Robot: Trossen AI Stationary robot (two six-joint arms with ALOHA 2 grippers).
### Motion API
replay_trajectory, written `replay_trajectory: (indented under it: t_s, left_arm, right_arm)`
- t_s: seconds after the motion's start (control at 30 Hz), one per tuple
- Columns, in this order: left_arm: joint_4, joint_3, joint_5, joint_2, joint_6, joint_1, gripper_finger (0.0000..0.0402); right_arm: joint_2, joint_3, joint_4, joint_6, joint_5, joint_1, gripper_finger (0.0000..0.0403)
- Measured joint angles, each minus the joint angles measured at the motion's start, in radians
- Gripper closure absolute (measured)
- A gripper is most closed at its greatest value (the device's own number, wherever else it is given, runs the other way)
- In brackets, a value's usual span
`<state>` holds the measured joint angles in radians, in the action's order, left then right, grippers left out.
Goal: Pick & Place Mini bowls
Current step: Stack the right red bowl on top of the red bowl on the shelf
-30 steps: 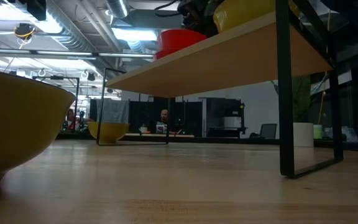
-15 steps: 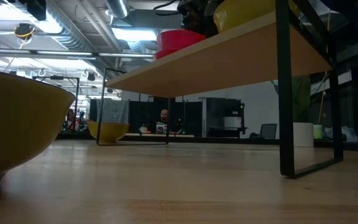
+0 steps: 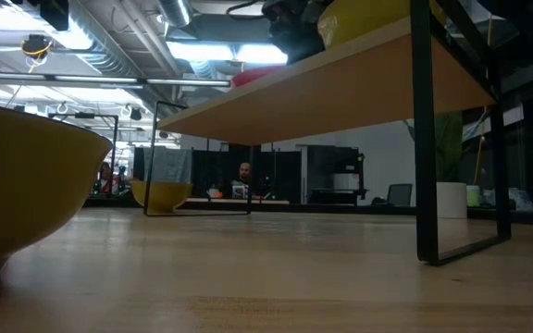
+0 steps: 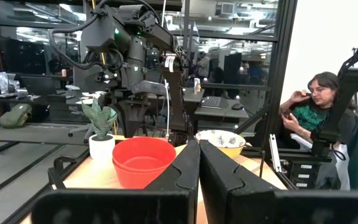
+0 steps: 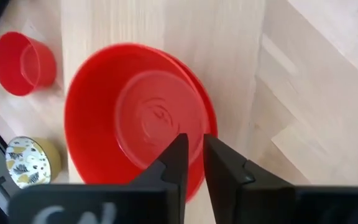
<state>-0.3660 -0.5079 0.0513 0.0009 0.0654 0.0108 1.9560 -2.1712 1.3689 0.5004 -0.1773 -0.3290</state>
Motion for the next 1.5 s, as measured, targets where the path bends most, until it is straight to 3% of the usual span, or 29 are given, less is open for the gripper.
replay_trajectory:
  t_s: [0.3, 0.5, 0.9, 1.1, 1.5]
  left_arm:
    - [0.0, 0.0, 0.0, 0.0, 0.0, 0.0, 0.0398]
    - [0.0, 0.0, 0.0, 0.0, 0.0, 0.0, 0.0398]
    - [0.0, 0.0, 0.0, 0.0, 0.0, 0.0, 0.0398]
    - [0.0, 0.0, 0.0, 0.0, 0.0, 0.0, 0.0398]
    - [0.0, 0.0, 0.0, 0.0, 0.0, 0.0, 0.0398]
  right_arm:
    - [-0.002, 0.0, -0.027, -0.015, -0.022, 0.021, 0.0372]
    - [-0.017, 0.0, -0.046, -0.07, 0.037, 0.034, 0.0398]
    - [-0.069, 0.0, -0.15, -0.241, 0.153, 0.063, 0.0396]
    - [-0.07, 0.008, -0.278, -0.338, 0.151, 0.088, 0.0399]
    - [-0.249, 0.408, -0.661, -0.393, 0.124, 0.096, 0.0401]
